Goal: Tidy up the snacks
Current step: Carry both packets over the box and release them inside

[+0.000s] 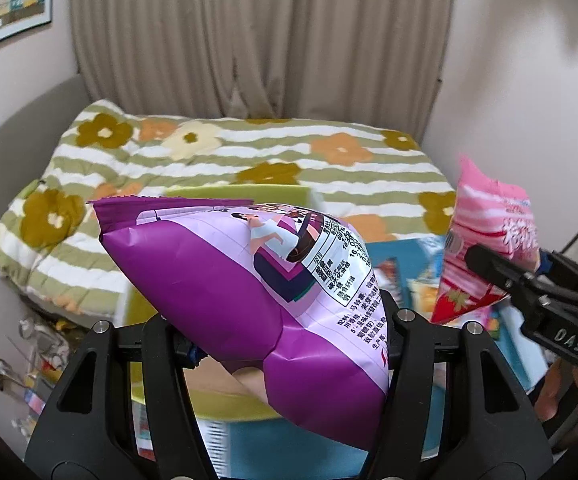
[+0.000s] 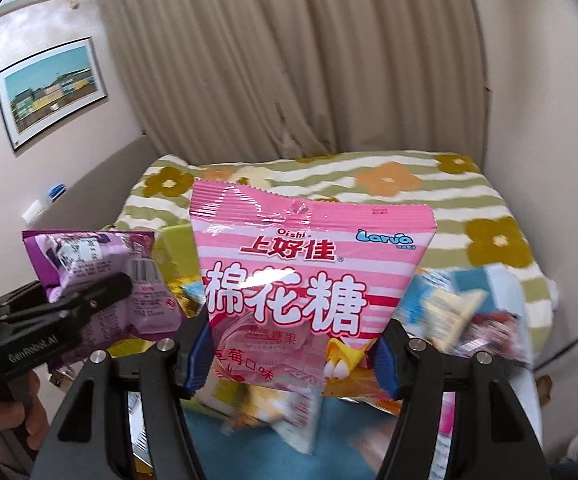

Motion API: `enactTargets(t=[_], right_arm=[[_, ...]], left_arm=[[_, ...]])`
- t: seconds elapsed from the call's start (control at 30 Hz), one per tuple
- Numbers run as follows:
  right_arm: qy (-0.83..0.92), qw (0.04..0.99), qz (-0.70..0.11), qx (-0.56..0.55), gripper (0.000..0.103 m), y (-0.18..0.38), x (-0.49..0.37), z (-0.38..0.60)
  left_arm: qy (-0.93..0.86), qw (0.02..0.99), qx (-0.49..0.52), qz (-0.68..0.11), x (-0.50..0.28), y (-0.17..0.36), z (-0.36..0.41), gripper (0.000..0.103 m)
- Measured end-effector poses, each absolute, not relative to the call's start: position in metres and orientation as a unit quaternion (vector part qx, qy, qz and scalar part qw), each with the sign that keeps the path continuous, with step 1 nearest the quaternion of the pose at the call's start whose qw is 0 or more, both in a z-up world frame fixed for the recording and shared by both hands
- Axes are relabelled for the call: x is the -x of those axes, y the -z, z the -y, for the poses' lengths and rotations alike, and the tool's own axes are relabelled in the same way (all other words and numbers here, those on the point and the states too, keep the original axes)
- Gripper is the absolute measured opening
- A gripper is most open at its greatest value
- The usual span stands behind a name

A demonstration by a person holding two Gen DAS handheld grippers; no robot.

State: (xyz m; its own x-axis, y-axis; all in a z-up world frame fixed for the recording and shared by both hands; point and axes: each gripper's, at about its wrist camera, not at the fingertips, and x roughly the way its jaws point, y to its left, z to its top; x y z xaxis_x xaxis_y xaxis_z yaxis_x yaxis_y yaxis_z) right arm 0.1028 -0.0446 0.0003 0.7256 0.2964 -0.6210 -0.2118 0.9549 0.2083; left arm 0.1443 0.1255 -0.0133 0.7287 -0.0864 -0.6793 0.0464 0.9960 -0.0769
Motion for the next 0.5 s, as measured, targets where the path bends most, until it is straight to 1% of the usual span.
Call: enactTargets(t=[0.13, 0.27, 0.5], right_arm=[[-0.157, 0.923, -0.347, -0.05, 0.061, 0.001, -0.122, 0.001], [-0.164, 0.916, -0.362, -0.046, 0.061, 0.007, -0.141, -0.036], [-0.139, 0.909, -0.391, -0.038, 0.061, 0.022, -0.152, -0.064]], left_arm=[[0.023, 0.923, 0.028, -0.382, -0.156, 0.026, -0.174, 0.056], [0.024, 0.912, 0.026, -0.408, -0.168, 0.047, -0.205, 0.056], [0.059, 0.891, 0.014, -0.45, -0.184, 0.087, -0.212, 0.056]])
